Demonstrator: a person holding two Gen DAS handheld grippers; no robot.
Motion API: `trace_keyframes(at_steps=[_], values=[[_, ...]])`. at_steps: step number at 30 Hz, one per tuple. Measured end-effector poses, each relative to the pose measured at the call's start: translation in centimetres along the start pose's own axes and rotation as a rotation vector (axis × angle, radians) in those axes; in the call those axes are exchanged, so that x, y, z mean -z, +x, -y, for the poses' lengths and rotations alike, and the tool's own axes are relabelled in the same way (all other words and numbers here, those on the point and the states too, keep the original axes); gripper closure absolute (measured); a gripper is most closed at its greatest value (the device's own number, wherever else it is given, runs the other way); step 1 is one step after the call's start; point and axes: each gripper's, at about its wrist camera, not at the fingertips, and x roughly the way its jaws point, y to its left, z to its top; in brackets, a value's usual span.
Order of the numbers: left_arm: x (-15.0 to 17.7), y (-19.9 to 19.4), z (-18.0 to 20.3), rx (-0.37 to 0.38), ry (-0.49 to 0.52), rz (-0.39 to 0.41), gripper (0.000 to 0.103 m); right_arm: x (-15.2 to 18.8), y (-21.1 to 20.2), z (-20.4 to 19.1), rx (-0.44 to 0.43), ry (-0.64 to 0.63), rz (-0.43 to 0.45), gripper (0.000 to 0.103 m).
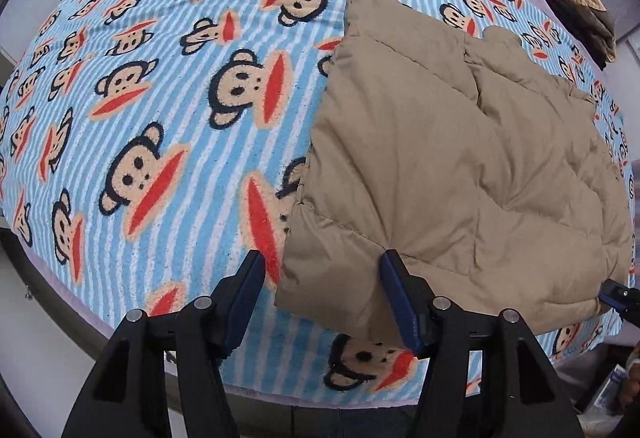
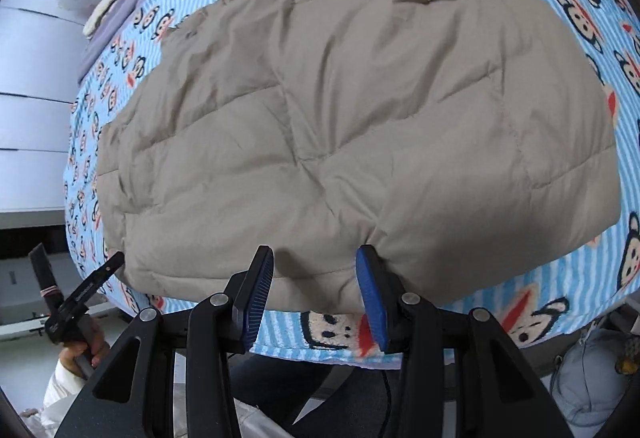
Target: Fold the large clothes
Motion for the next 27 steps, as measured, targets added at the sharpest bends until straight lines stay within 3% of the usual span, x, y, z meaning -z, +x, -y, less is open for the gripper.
trace_keyframes(at_steps=[7,8,10,27], values=[[-1.1,-0.6,0.1,0.018,0.028,-0.008,0.040,-0.5,0.6,0.1,0.032,0.023,-0.009,0.055],[-1.3,-0.7,0.2,0.017,0.035,-0.006,0.021,-0.6,0.6,0.0,0.035,0.023,-0.011,0.054],[-1.5,-1.2,0.3,0.007,0.043,0.024,0.002,-0.4,0.4,0.0,0.039,0.026,-0.013,0.051],[-3.7,-0.6,0.8,0.017,0.105,0.018,0.002,-0.3,-0.8,-1.4,0.019,0.064,0.033,0.042]])
